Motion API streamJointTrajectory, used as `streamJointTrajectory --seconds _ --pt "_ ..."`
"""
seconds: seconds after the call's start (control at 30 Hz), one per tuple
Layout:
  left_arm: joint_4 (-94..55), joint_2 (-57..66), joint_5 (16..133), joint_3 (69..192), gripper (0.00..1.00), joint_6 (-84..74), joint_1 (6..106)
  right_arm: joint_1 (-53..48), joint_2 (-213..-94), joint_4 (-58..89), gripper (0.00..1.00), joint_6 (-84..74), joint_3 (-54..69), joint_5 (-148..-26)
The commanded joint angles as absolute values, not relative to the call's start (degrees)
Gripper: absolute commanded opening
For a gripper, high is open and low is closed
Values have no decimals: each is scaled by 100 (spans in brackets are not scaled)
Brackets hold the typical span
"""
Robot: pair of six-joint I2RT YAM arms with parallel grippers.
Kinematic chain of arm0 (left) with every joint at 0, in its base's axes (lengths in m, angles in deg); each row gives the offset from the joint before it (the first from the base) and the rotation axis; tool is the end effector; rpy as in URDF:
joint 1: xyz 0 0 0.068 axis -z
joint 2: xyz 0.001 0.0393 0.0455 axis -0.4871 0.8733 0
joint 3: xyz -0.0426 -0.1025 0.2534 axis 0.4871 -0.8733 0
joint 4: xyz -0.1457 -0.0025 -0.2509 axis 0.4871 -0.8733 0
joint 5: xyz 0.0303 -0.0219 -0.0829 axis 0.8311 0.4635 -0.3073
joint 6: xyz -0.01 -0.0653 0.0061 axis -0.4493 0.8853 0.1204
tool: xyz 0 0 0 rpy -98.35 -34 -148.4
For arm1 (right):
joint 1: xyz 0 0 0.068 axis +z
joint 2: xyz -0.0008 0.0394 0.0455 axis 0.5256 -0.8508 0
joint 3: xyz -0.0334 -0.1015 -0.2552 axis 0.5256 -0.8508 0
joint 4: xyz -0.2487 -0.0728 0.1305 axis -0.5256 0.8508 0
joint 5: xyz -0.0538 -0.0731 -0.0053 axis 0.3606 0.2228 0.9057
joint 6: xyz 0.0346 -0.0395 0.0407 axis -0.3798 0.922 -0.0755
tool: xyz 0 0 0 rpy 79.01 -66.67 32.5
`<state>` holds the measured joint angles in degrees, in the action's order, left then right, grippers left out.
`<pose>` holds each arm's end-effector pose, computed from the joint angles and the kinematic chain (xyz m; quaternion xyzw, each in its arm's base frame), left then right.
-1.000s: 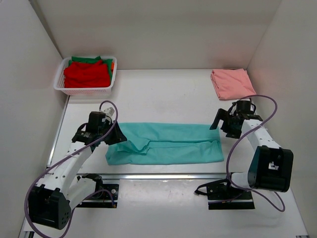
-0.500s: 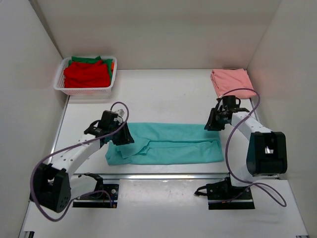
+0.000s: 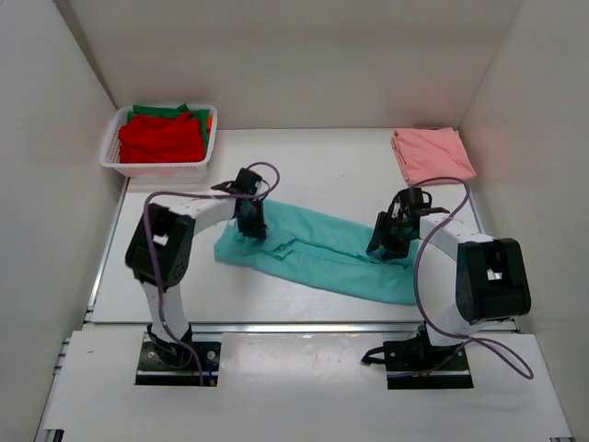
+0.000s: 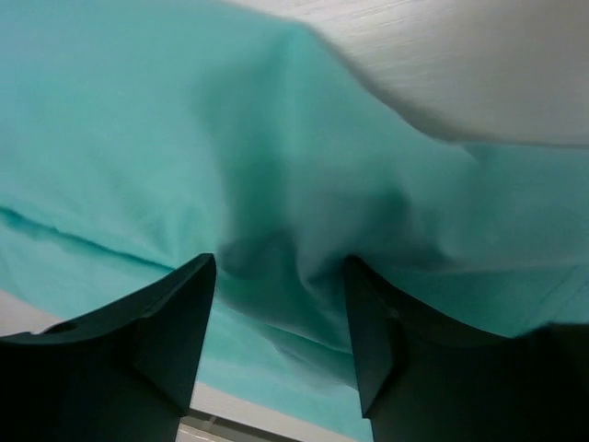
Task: Fold and stack the t-shirts
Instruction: Rotate the tshirt 90 degrees
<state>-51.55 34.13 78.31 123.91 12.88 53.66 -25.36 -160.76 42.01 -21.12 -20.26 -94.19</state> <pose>0.3481 -0.1632 0.1242 -0.0328 0.9830 -0.1135 0.1403 0.3038 0.0470 0.1305 0.1166 0.9673 0.1671 0.1511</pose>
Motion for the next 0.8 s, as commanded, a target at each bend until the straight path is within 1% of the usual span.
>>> streamJointTrajectory --seconds 0.0,0.07,0.1,0.13,0.2,0.23,0.27,0.3,0.33,0.37,0.4,0.43,0.47,0.5,0.57,0.6,0.67,0.77 --pt "-5490 4398 8063 13525 29 924 5367 -2249 -15994 4370 57 -2564 -2237 -9213" --pt "-6085 5337 8176 15023 32 688 5315 -1950 -15977 4318 58 -2827 -2334 -9212" --pt "-6280 5586 8159 15918 31 652 5306 -1871 -15986 4300 59 -2881 -2378 -9248" --pt "-6682 6145 8246 16362 31 512 5253 -1670 -15960 4248 60 -3029 -2430 -9274" --pt "-7405 7052 8264 18631 30 423 5165 -1387 -16021 4125 61 -3276 -2501 -9318" --pt "-7920 7726 8195 19296 30 362 5104 -1169 -16047 3942 64 -3459 -2466 -9336" --pt "-8352 8438 8029 20616 30 440 5017 -993 -16056 3766 66 -3626 -2475 -9379" --pt "-8574 8749 7914 21691 29 475 4885 -887 -16100 3695 68 -3724 -2440 -9371" --pt "-8602 9127 7635 21998 27 598 4806 -720 -16083 3485 69 -3890 -2483 -9380" --pt "-8446 9122 7414 21914 24 677 4683 -571 -16082 3265 73 -4066 -2457 -9380" --pt "-8018 9008 7308 21182 22 652 4629 -534 -16100 3176 74 -4146 -2457 -9371" --pt "-7753 8651 7324 20713 22 617 4594 -377 -16126 2932 74 -4286 -2466 -9336" --pt "-7245 8299 7385 19926 21 564 4550 -150 -16109 2764 93 -4400 -2466 -9310" --pt "-6953 8121 7386 19561 22 581 4602 -139 -16161 2632 100 -4480 -2396 -9292" --pt "-6993 8338 7386 19959 23 564 4611 159 -16302 2350 99 -4577 -2326 -9266" --pt "-7133 8626 7316 20571 23 633 4603 230 -16372 2340 99 -4621 -2290 -9248" --pt "-7100 8935 7071 21163 22 756 4533 484 -16521 2096 99 -4630 -2220 -9326" --pt "-6398 8719 6815 20438 21 933 4514 809 -16741 1928 99 -4735 -2167 -9432"
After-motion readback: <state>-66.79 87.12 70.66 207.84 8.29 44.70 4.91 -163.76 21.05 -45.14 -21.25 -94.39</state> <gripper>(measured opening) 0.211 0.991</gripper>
